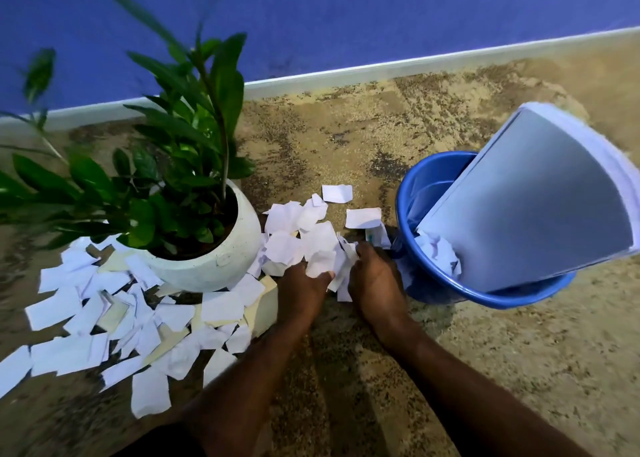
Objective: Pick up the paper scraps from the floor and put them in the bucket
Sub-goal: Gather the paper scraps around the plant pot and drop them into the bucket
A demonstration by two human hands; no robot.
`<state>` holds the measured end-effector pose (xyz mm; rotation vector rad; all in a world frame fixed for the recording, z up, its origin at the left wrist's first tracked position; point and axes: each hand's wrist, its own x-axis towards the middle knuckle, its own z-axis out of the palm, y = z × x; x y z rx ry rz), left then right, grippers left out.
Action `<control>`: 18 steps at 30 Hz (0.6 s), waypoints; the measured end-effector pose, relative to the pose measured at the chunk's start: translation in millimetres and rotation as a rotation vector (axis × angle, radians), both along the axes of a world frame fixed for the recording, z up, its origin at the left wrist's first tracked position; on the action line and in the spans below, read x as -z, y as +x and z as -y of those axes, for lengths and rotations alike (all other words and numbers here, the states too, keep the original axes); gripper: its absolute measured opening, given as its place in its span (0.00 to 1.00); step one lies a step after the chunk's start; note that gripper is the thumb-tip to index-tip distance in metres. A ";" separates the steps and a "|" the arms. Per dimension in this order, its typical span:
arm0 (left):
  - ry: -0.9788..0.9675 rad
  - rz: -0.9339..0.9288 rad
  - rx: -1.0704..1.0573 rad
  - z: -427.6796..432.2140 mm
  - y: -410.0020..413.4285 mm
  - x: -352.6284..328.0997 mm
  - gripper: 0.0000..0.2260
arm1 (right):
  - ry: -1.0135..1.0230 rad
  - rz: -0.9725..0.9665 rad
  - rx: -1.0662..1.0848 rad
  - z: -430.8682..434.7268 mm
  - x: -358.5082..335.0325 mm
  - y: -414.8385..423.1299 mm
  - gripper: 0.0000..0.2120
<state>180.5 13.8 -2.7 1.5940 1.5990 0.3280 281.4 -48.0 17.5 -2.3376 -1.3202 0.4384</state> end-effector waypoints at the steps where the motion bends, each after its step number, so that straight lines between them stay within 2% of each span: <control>1: -0.018 0.034 -0.027 -2.9 0.3 -10.8 0.24 | 0.030 0.006 0.055 0.4 -8.9 -0.6 0.11; 4: -0.022 0.099 -0.058 -14.7 -1.5 -42.9 0.23 | 0.175 -0.019 0.167 2.6 -32.8 -2.1 0.06; 7: -0.001 0.123 -0.035 -25.6 -5.8 -73.0 0.20 | 0.214 0.007 0.224 8.6 -56.3 -8.5 0.04; 10: 0.029 0.210 0.008 -23.9 -4.6 -99.2 0.09 | 0.277 0.046 0.236 14.3 -80.1 -18.5 0.04; 11: 0.063 0.217 0.033 -21.1 -2.2 -106.6 0.08 | 0.319 0.054 0.244 16.9 -89.2 -22.2 0.04; 15: 0.167 0.192 0.130 -8.2 13.3 -131.1 0.11 | 0.469 0.004 0.346 32.6 -125.0 -11.7 0.07; 18: 0.265 0.190 0.205 4.9 33.0 -148.2 0.12 | 0.437 0.044 0.446 47.5 -143.2 25.6 0.04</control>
